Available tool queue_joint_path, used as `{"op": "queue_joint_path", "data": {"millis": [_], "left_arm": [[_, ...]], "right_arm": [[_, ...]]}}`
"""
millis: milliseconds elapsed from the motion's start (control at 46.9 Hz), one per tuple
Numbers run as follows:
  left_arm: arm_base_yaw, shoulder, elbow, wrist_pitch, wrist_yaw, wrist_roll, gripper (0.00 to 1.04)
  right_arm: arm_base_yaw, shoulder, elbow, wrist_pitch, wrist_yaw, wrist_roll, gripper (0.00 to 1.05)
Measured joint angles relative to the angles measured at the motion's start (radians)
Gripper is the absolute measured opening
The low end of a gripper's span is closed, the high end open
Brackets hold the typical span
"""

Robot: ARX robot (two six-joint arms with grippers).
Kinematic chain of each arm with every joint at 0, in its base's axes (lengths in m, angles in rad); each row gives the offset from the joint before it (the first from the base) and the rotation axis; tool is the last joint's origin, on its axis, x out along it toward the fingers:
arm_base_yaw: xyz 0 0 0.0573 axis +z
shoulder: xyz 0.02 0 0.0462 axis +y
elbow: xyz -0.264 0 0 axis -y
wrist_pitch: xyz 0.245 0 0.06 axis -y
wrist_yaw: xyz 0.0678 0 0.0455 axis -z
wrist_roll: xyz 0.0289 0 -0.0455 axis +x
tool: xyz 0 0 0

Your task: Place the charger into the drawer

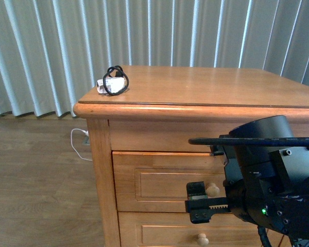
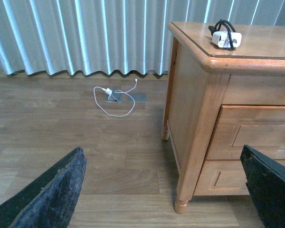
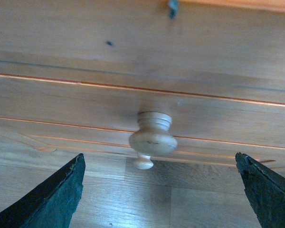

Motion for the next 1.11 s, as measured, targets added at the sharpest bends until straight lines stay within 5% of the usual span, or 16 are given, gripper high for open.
{"op": "queue_joint_path", "data": {"millis": [767,1108], "left_arm": [[0.000,0.000,0.000,0.000,0.000,0.000,0.99],[0.000,0.000,0.000,0.000,0.000,0.000,0.99]], "right_arm": [[0.017,0.061,0.099,-0.027,0.035,0.089,0.96],[0.020,0.061,0.099,-0.021,0.041,0.085,0.41]]}}
